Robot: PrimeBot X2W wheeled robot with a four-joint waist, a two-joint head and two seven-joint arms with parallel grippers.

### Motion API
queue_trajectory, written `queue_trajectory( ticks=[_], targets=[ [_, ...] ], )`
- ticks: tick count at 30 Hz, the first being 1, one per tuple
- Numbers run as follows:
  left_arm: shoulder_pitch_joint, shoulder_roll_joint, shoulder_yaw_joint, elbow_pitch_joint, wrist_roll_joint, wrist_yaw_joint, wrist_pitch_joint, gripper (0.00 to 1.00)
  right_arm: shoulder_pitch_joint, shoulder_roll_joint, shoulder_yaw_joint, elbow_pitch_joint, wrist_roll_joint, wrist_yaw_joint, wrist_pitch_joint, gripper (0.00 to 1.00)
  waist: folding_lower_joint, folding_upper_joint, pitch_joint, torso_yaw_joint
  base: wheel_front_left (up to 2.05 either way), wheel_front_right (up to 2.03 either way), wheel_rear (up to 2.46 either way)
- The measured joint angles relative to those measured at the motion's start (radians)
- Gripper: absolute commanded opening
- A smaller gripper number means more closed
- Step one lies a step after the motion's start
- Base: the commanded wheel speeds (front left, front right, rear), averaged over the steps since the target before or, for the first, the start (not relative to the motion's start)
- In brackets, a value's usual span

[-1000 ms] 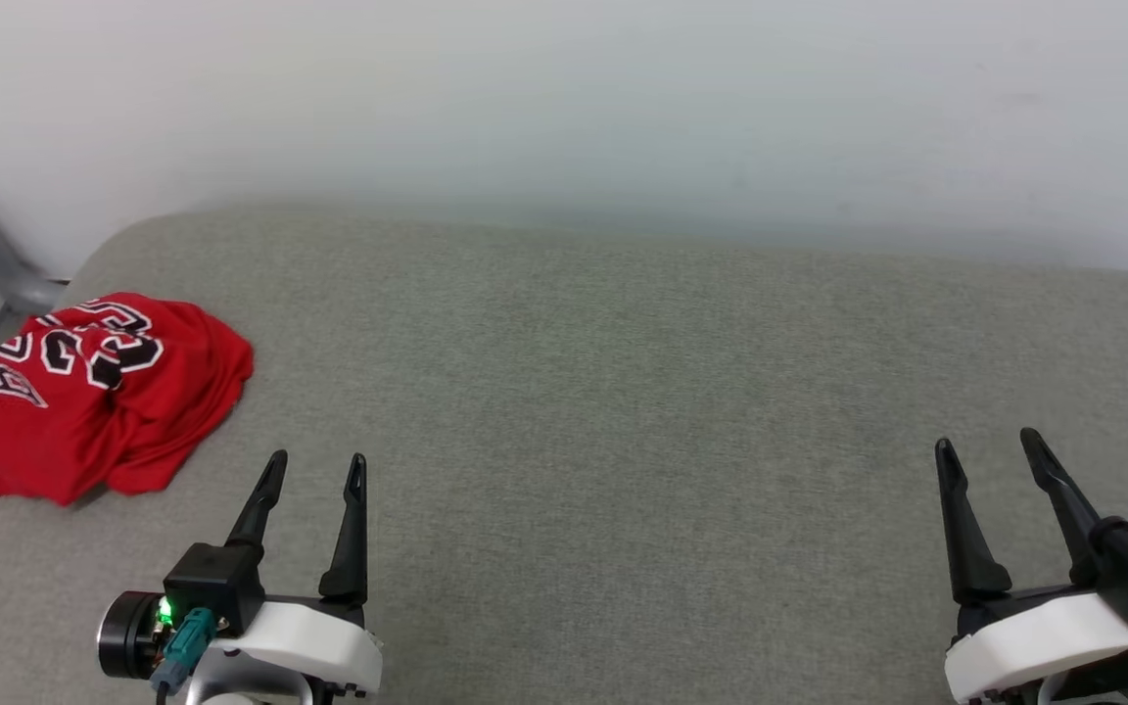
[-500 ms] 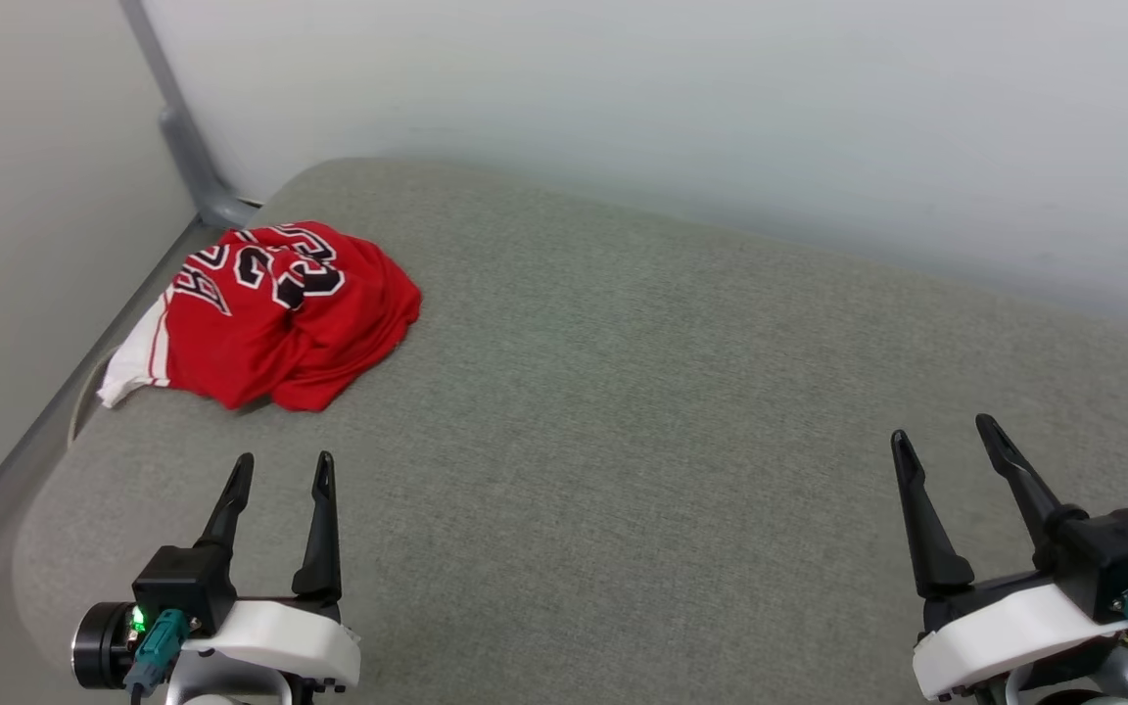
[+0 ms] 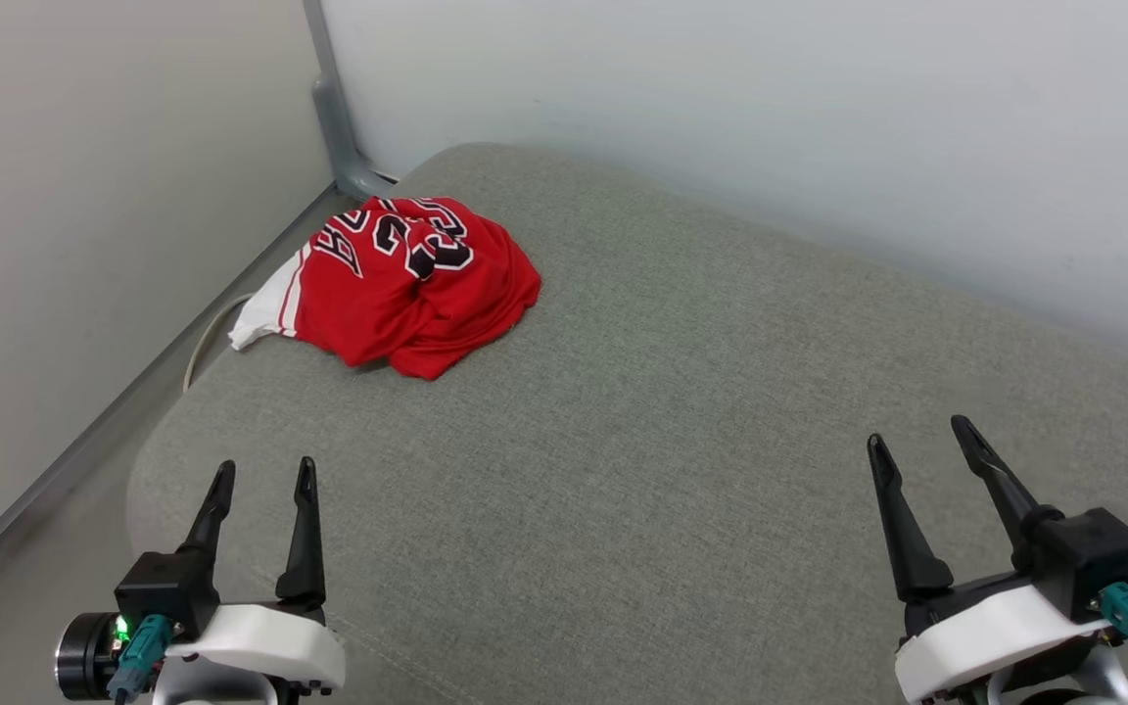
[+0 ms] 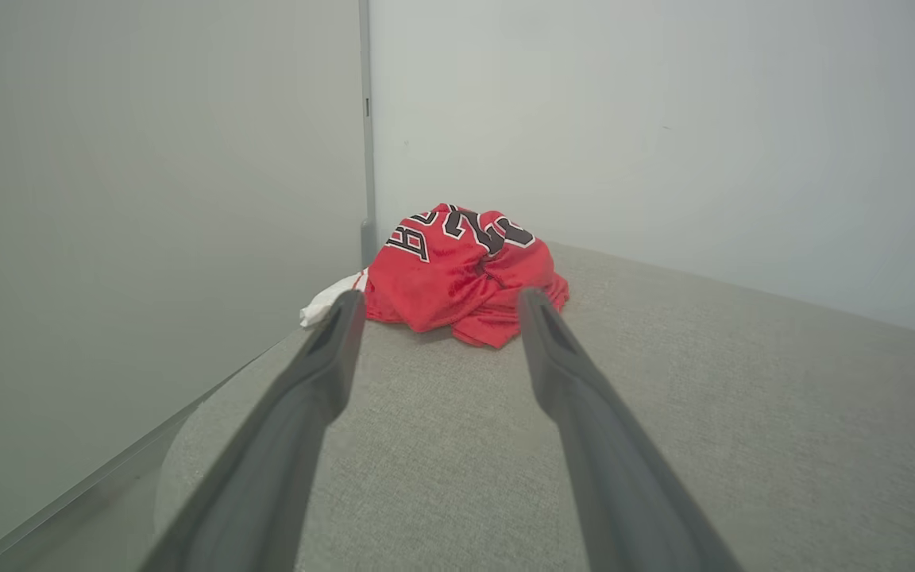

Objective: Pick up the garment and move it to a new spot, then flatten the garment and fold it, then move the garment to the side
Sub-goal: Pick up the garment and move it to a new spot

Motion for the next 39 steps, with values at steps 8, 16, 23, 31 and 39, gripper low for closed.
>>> queue_trajectory(
  ticks=[8, 16, 23, 31, 39],
  targets=[
    [0.010, -0.002, 0.021, -0.024, -0.007, 0.005, 0.000, 1.00, -0.024, 0.000, 0.013, 0.010, 0.001, 0.000, 0.005, 1.00, 0.0000, 0.0000, 0.017, 0.012, 0.00, 0.00, 0.00],
    [0.010, -0.004, 0.023, -0.032, -0.019, 0.006, 0.000, 1.00, -0.028, 0.000, -0.002, 0.016, 0.002, 0.000, 0.004, 1.00, 0.0000, 0.0000, 0.028, 0.013, 0.00, 0.00, 0.00],
    [-0.073, -0.005, 0.030, -0.008, -0.060, 0.008, 0.000, 1.00, -0.037, 0.000, -0.022, -0.016, 0.000, 0.000, 0.017, 1.00, 0.0000, 0.0000, 0.073, 0.008, 0.00, 0.00, 0.00],
    [-0.298, 0.003, 0.050, 0.122, -0.118, 0.000, 0.000, 1.00, -0.113, -0.026, -0.028, -0.070, -0.017, 0.000, 0.059, 1.00, 0.0001, 0.0000, 0.194, -0.041, 0.00, 0.00, 0.00],
    [-0.602, 0.101, 0.067, 0.309, -0.271, -0.019, 0.135, 1.00, -0.189, -0.049, -0.022, -0.094, -0.015, 0.000, 0.066, 1.00, 0.0003, 0.0000, 0.350, -0.130, 0.00, 0.00, 0.00]
  ],
)
